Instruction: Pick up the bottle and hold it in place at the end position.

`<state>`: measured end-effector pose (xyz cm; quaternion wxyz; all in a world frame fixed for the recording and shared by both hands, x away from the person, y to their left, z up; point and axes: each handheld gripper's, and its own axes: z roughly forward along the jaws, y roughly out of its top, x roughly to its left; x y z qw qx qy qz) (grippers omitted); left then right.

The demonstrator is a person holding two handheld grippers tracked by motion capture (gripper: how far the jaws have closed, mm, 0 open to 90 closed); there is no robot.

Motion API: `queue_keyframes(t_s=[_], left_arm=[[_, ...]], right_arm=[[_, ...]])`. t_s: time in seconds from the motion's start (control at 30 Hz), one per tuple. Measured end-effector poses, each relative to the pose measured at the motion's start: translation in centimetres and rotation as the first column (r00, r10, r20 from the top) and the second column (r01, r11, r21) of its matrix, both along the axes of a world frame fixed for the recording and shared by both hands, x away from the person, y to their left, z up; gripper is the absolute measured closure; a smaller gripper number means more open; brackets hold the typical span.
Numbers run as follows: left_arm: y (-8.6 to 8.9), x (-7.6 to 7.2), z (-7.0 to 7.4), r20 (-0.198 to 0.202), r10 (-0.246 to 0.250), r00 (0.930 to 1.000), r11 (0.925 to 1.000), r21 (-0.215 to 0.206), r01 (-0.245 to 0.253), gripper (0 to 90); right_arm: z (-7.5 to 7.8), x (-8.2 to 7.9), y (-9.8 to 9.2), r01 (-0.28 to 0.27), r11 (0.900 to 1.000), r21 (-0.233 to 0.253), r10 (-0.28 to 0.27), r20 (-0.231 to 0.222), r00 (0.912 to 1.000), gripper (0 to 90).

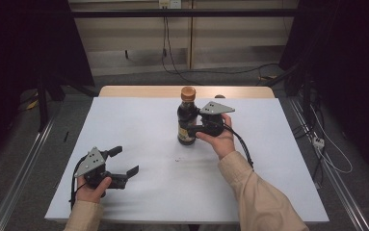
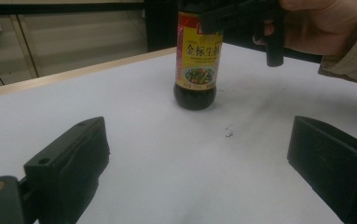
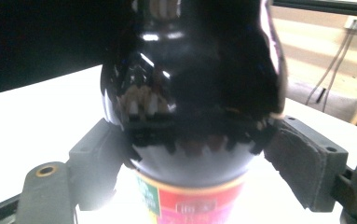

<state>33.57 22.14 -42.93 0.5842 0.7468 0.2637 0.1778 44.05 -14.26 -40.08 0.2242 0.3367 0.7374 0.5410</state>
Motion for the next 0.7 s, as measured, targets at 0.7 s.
queue_keyframes(t_s=[0.7], left_arm=[[0.0, 0.1, -0.1, -0.005, -0.002, 1.0, 1.0, 0.008, 0.002, 4.9]], right_arm=[[-1.4, -0.5, 1.2, 0.06, 0.998, -0.016, -0.06, 0.018, 0.998, 30.3]])
